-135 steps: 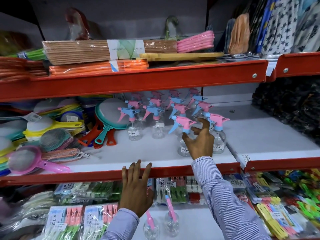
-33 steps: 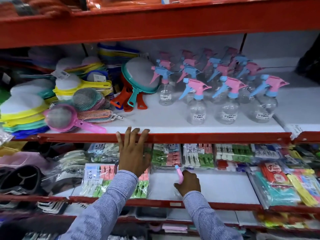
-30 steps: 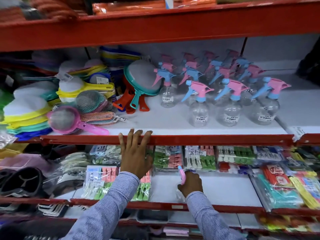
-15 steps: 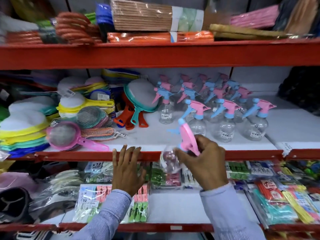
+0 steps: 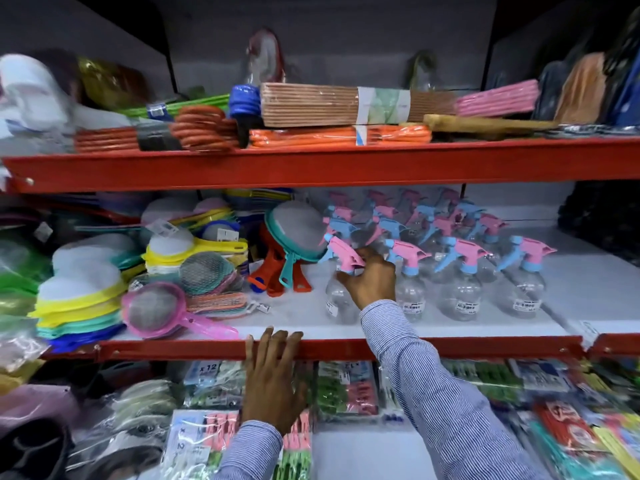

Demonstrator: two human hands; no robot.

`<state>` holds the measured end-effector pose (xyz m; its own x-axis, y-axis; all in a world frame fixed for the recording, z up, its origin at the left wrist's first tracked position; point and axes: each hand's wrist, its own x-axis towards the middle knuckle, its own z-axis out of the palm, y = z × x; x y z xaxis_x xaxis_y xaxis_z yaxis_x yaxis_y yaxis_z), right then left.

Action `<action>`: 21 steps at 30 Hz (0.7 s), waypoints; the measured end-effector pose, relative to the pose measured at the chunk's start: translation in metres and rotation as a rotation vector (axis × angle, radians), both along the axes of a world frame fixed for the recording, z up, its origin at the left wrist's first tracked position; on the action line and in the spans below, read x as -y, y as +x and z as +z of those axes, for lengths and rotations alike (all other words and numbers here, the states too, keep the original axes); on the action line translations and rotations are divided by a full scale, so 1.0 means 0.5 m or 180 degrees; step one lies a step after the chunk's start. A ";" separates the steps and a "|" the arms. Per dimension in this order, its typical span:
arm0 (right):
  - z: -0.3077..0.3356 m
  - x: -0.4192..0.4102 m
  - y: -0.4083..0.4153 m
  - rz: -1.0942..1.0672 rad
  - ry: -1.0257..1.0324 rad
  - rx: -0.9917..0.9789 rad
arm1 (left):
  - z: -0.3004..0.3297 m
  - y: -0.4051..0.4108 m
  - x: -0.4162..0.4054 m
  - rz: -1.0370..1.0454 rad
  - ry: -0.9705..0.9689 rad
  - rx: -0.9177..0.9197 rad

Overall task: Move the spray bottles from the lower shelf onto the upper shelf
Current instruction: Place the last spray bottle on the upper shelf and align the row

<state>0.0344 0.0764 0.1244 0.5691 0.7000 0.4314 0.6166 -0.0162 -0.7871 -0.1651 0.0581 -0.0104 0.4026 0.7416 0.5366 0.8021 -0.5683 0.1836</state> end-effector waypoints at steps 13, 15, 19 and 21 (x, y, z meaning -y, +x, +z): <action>-0.028 0.002 -0.011 0.0033 0.0332 -0.0286 | -0.001 0.001 0.001 0.0099 -0.0069 -0.0027; -0.027 0.025 -0.008 0.0130 0.0386 -0.0318 | 0.001 0.002 0.003 0.0112 -0.0107 -0.0041; -0.054 0.099 0.018 0.0191 0.0526 -0.0468 | 0.029 0.021 0.007 0.0118 -0.0326 0.0473; -0.081 0.126 0.036 0.0099 0.0519 -0.0519 | 0.064 0.047 0.009 -0.0038 -0.0556 0.0889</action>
<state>0.0523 0.0136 0.0836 0.6199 0.6468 0.4443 0.4791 0.1364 -0.8671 -0.1416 0.0537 0.0217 0.2669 0.8283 0.4926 0.7005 -0.5178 0.4911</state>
